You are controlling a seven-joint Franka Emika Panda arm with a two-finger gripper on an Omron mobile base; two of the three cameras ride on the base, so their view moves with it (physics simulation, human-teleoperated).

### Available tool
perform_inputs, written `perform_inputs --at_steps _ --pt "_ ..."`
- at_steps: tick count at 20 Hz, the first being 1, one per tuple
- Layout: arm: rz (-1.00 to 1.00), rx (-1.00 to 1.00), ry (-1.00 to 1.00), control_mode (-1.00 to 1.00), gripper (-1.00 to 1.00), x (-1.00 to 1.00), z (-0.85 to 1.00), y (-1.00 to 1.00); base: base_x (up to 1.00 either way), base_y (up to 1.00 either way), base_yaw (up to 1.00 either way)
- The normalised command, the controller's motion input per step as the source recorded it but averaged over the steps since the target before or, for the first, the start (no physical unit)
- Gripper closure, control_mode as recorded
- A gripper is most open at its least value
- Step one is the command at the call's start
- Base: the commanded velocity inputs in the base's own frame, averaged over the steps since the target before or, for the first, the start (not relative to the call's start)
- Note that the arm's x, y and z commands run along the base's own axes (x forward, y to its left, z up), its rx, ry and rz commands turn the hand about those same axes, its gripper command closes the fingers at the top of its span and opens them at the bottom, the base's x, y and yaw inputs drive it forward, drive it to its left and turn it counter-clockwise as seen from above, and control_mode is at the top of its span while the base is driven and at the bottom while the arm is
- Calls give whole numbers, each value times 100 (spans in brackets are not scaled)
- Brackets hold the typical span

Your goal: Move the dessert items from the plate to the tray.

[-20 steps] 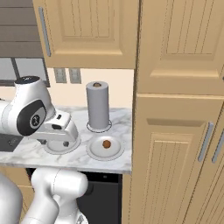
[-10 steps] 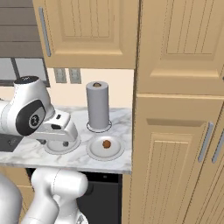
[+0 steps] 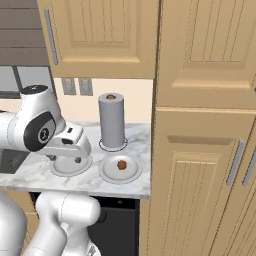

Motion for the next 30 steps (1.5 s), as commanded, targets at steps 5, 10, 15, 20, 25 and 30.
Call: perform_inputs --at_steps 5,10,15,20,25,30 --pt "-18 1 -7 -100 -100 43 -3 1 0 0 0" --pt "-32 24 0 -100 -100 85 -5 -35 0 0 0" --pt "-28 22 0 -100 -100 70 -15 -29 0 0 0" --pt "-6 -5 -2 -100 -100 33 -14 -1 0 0 0" --pt "-20 -11 -1 -100 -100 20 -18 2 0 0 0" --pt "-20 -15 -1 -100 -100 0 -29 3 0 0 0"
